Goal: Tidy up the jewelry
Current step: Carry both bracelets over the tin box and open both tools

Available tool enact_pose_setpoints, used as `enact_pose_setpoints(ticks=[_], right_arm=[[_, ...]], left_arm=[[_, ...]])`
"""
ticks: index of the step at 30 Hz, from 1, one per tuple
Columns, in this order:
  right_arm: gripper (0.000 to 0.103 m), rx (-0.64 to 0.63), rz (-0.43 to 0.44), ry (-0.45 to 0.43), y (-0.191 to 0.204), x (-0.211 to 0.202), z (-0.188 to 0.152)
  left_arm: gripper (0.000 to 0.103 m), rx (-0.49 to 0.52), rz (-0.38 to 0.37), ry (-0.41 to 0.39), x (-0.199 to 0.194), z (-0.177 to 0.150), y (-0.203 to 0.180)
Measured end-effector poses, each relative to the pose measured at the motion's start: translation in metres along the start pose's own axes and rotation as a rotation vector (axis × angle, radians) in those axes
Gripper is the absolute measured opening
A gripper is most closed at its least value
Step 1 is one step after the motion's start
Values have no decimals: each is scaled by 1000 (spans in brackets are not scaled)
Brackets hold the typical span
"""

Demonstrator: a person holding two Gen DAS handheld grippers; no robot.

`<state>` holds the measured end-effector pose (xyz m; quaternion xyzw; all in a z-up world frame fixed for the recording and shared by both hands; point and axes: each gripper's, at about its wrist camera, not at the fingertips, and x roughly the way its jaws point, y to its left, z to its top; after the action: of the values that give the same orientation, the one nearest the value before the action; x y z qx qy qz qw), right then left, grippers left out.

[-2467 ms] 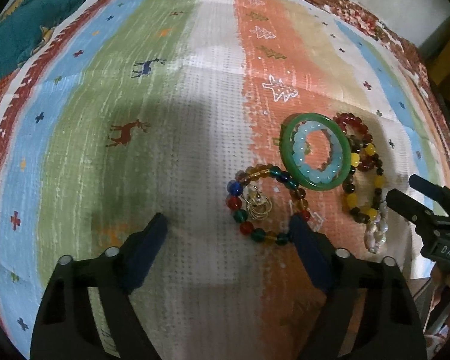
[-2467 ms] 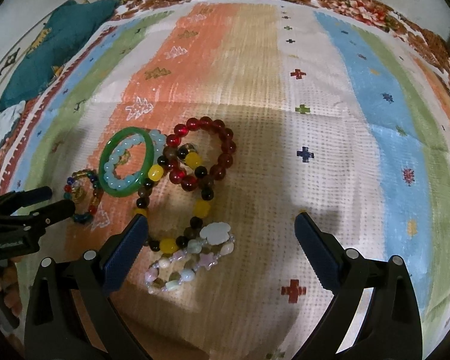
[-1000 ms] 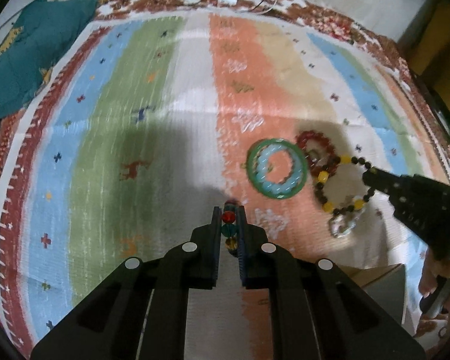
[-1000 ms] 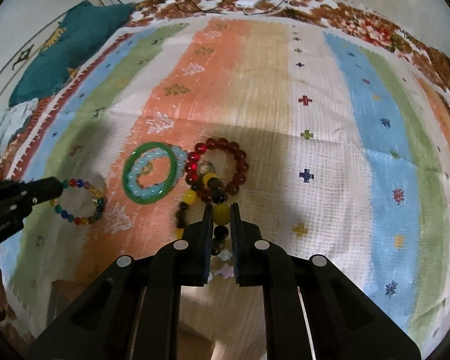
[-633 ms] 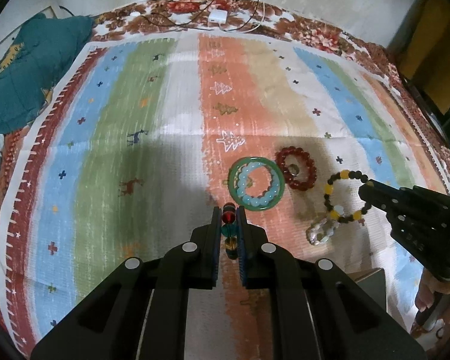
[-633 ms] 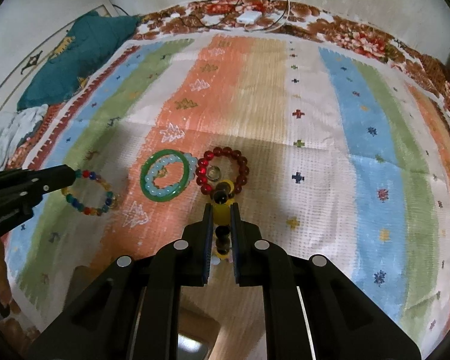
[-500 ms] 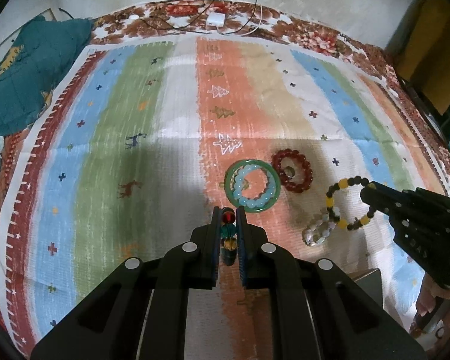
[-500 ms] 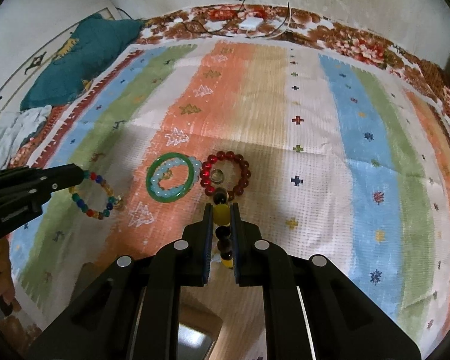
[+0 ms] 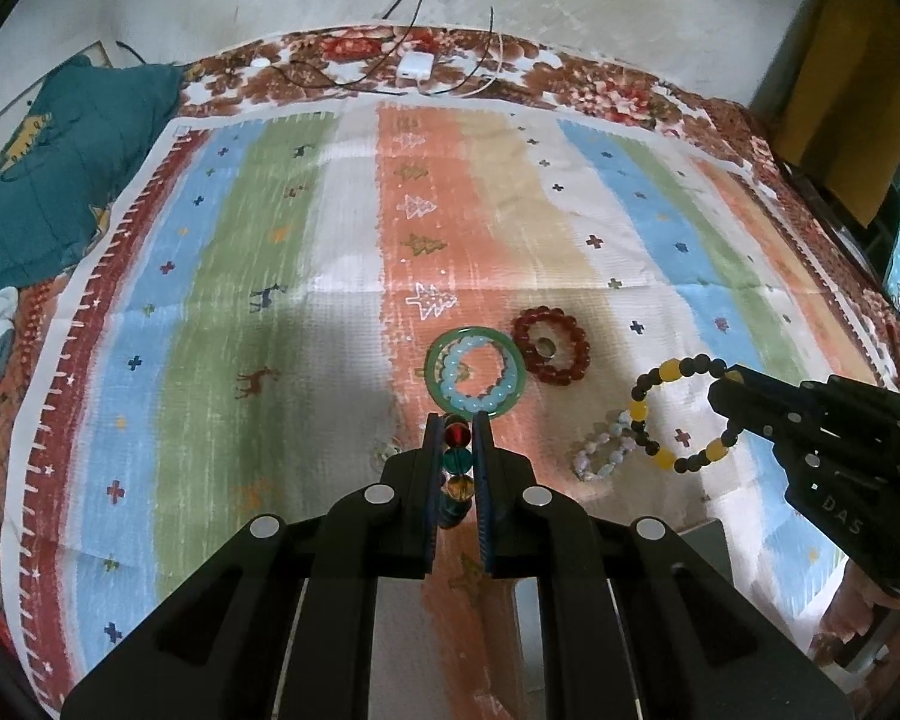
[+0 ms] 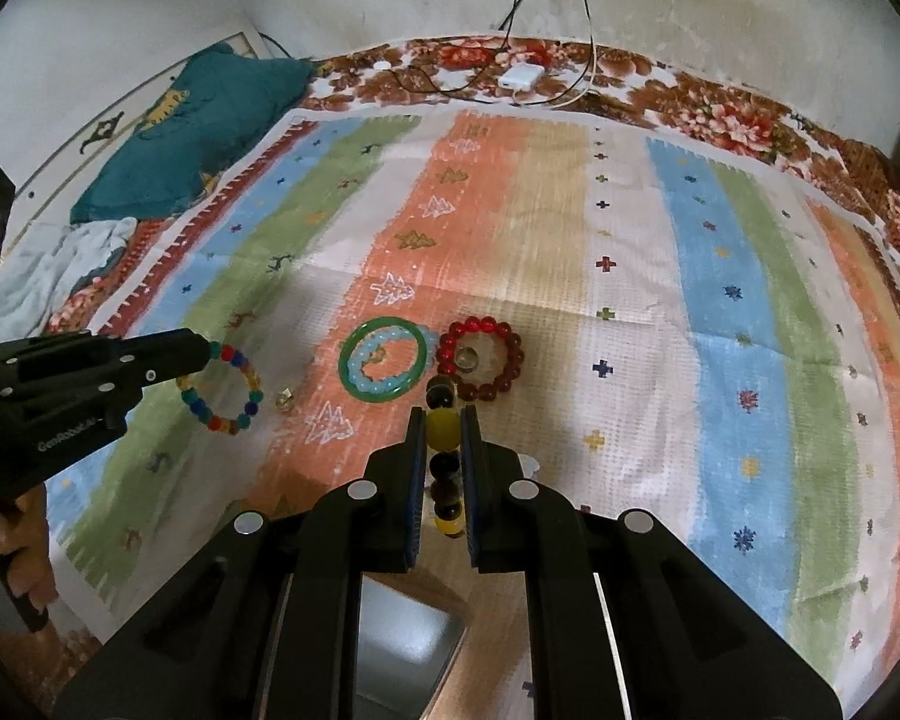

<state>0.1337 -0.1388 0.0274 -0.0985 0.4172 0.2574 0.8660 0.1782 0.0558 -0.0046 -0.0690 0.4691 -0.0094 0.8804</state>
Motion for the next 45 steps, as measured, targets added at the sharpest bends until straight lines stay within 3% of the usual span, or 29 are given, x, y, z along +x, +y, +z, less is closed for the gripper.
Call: enact_pose_setpoints(ticks=[8,25,45], right_arm=[[12,-14,-18,-15,6,-13,-15],[12,-54,58,-72,30,-55,-32],[12,-46,118,-46,30,-65,-58]], left_arm=[[9,21,-8,-32,-22,-9,-12],[9,47,-74,-130,-82,-30,-28],[9,113,-126,-44,-66,-52,-55]])
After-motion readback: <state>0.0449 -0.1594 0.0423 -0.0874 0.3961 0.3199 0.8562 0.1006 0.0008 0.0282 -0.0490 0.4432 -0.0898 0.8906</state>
